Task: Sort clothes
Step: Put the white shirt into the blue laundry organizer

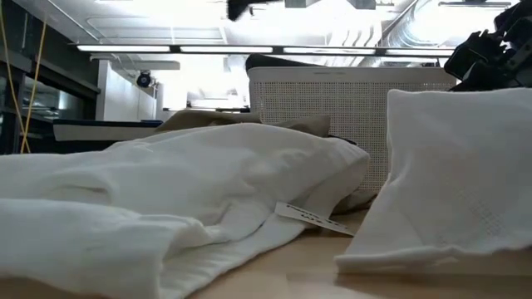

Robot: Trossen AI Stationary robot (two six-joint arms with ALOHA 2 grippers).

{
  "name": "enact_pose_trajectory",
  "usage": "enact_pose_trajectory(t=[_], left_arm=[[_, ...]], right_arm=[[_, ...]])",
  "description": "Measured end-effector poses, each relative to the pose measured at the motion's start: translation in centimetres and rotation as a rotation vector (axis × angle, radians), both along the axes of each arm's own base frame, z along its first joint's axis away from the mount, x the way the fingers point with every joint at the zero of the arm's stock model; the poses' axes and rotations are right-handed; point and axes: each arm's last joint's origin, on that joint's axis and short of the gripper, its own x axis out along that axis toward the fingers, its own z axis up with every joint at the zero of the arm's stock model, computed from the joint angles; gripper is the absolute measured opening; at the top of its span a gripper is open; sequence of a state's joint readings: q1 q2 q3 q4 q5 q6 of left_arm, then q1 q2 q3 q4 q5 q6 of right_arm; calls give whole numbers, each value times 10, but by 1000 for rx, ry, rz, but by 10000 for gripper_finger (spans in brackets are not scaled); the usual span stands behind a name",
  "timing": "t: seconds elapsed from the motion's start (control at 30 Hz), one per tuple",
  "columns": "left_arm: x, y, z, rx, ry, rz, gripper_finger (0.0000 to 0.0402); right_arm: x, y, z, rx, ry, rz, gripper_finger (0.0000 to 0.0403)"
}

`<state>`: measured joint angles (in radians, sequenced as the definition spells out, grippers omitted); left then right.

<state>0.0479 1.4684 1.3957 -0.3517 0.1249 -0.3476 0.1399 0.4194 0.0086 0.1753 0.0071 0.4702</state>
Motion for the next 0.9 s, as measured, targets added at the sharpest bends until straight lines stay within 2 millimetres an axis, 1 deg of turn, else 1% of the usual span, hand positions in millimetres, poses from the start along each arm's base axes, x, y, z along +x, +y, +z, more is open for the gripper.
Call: enact_pose_trajectory(t=[0.07,0.1,0.17,0.2,0.23,0.3,0.37,0.43,0.47,0.53,0.57,0.6,0.63,0.7,0.77,0.8,0.83,0.9], left_arm=[[-19,-24,-19,-75,-73,77,291],[-31,-32,-29,-127,-102,131,291],[-54,-44,-42,-252,-165,241,291],[-65,-48,-47,-301,-203,290,291],[-76,-51,-47,-335,-252,333,291],[-97,-56,-45,-355,-336,420,291],[-113,-57,-40,-343,-397,499,291],[-126,-55,-31,-321,-448,552,291],[-131,-54,-26,-311,-475,569,291],[-141,-50,-18,-275,-515,600,291],[-145,-48,-15,-256,-529,611,291],[-149,-46,-13,-236,-538,623,291],[-152,-43,-11,-220,-547,633,291],[-160,-39,-5,-198,-573,644,291],[-167,-35,-1,-187,-595,652,291],[-170,-34,1,-181,-603,653,291],[-173,-33,2,-170,-609,652,291],[-179,-32,5,-154,-619,633,291]], right_arm=[[0,0,0,-19,-3,3,0],[0,-1,0,-76,-14,2,0],[1,-2,4,-197,-59,-8,0],[1,-2,6,-218,-88,-12,0],[2,-2,10,-203,-126,-15,0],[3,-2,24,-94,-260,-39,0],[2,-4,43,91,-419,-98,0],[-2,-7,71,213,-640,-170,0],[-7,-8,87,233,-771,-188,0],[-15,-8,119,202,-994,-174,0],[-16,-6,135,165,-1066,-130,0],[-13,-3,149,124,-1099,-68,0],[-8,0,162,100,-1100,-5,0],[6,7,188,118,-1050,64,0],[25,12,209,154,-907,92,0],[34,15,218,155,-808,118,0],[43,18,223,141,-672,165,0],[56,24,225,122,-323,284,0]])
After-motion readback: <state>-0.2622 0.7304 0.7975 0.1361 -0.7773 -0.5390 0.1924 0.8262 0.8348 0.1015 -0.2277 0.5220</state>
